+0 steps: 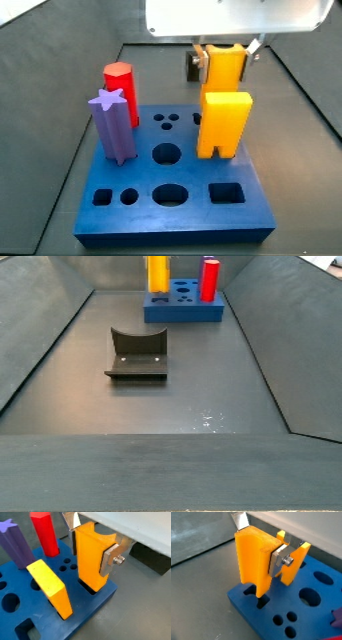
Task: Pick up the arch object. Move up. Rotate the arch object. Move to above the board. Insert the arch object.
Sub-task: Insert the arch object.
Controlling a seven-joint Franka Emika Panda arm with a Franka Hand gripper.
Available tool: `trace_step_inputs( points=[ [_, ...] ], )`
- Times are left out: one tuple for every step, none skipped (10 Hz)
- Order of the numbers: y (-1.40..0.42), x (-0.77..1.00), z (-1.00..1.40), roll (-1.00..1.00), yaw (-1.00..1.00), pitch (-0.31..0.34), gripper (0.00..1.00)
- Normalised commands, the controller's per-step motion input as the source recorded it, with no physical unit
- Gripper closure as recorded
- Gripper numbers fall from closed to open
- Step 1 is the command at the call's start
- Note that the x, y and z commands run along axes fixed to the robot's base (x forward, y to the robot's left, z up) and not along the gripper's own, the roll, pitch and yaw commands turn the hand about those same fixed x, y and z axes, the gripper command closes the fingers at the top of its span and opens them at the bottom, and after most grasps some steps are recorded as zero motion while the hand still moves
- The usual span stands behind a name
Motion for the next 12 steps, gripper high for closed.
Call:
trace_step_inputs(
  points=[
    [0.03,-0.03,-0.18,-0.07,-0.21,0.000,1.00],
    [0.00,0.00,-0.20,-0.10,-0.11,-0.009,1.00],
    [0.00,0.00,-0.25,-0.09,-0.01,-0.026,1.00],
    [0.04,-0.01,-0.28,-0.06,0.00,-0.034,1.00],
    [0.04,0.00,-0.29,-0.06,0.00,-0.040,1.00],
    [0.00,0.00,-0.26,-0.05,0.05,-0.020,1.00],
    [0.00,0.00,-0.20,-0.01,0.07,0.000,1.00],
    [0.00,0.00,-0.19,0.00,0.03,0.000,1.00],
    [0.00,-0.05,-0.13,0.00,0.00,0.000,1.00],
    [0.00,-0.12,-0.11,0.00,-0.01,0.000,1.00],
    [0.00,-0.19,-0.09,0.03,-0.11,0.000,1.00],
    [0.00,-0.14,-0.08,0.00,-0.11,0.000,1.00]
  ],
)
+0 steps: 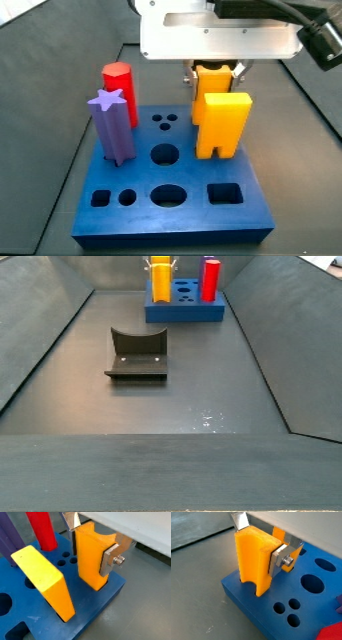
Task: Pick up the arch object. Move up. Rotate the arch object. Move to above the board. Insert the arch object.
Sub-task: Insert the arch object.
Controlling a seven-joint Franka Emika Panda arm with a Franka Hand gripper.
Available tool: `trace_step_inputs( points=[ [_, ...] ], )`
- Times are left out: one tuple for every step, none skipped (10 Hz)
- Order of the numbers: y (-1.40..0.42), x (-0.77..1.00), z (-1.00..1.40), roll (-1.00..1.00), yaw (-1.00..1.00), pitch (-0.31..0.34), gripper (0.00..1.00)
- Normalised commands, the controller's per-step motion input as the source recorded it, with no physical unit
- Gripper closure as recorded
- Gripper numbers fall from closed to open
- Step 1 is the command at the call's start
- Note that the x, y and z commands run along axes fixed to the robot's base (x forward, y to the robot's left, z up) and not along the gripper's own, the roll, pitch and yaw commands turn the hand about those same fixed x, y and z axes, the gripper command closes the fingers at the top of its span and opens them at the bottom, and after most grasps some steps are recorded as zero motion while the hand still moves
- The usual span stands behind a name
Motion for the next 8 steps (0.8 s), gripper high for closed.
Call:
trace_step_inputs(
  points=[
    [0.00,0.00,-0.19,0.00,-0.05,0.000,1.00],
    [-0.01,0.00,-0.37,0.00,-0.09,0.000,1.00],
    [-0.05,0.00,-0.46,0.01,-0.11,0.000,1.00],
    [-0.06,0.00,-0.52,0.02,-0.09,-0.026,1.00],
    [-0.07,0.00,-0.59,0.01,-0.02,-0.089,1.00],
    [-0.09,0.00,-0.55,0.04,-0.01,-0.069,1.00],
    [-0.03,0.00,-0.45,0.01,0.00,-0.060,1.00],
    [0.00,0.00,-0.13,-0.06,0.00,-0.037,1.00]
  ],
)
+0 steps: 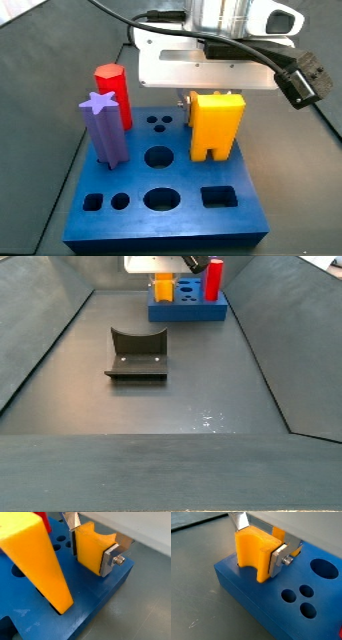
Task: Pick up the arch object. Move up. Rotate the arch object. Move to above the board. Insert the arch object.
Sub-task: Insert the arch object.
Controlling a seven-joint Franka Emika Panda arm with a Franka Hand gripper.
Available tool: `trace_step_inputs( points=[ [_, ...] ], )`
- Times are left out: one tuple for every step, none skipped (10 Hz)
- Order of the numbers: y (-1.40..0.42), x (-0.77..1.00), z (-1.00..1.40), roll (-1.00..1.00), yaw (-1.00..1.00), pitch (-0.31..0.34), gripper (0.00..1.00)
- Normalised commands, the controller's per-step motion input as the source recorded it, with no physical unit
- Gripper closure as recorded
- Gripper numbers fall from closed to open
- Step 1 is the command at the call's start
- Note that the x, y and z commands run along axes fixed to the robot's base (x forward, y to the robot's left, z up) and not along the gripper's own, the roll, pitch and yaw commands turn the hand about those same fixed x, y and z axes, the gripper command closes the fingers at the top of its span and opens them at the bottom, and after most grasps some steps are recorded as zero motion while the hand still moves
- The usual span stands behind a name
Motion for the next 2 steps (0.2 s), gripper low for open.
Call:
trace_step_inputs(
  points=[
    [0.00,0.00,-0.04,-0.05,0.00,-0.016,1.00],
    [0.00,0.00,0.00,0.00,0.00,0.000,1.00]
  ],
)
